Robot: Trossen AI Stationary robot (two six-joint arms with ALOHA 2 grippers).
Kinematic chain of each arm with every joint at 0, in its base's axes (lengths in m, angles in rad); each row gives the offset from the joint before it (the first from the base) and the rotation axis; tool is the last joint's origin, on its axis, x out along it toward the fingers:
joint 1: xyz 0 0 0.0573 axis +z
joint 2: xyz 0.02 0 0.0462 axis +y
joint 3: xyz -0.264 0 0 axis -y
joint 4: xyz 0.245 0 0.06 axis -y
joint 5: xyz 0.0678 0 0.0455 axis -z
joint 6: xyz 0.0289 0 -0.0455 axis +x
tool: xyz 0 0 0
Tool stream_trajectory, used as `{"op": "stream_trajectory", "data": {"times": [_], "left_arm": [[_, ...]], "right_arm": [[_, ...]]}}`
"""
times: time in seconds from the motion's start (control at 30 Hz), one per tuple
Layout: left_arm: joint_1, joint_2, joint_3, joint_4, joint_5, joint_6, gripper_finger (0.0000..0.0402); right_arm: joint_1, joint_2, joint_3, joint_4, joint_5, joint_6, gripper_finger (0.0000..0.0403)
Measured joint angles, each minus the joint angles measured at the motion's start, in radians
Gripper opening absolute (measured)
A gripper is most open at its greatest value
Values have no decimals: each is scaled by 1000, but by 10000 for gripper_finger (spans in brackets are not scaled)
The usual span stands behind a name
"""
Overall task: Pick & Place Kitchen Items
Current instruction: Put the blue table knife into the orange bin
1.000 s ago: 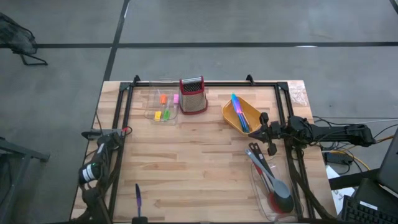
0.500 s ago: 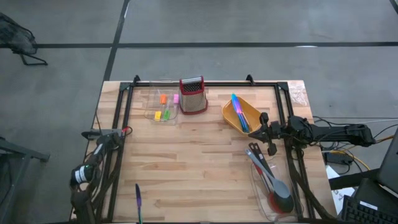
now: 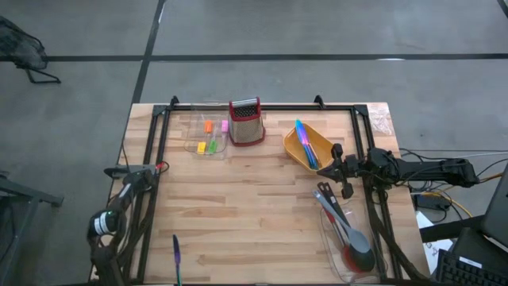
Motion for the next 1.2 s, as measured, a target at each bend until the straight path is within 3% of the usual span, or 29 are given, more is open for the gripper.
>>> {"op": "stream_trajectory", "data": {"times": [0.17,0.37,1.2], "left_arm": [[-2,4,-72,230,-128,11,147],[-25,4,-113,238,-232,-4,147],[-70,0,-182,206,-286,-23,147]], "right_arm": [[0,0,0,0,0,0,8],[0,0,0,0,0,0,8],[0,1,0,0,0,0,8]]}}
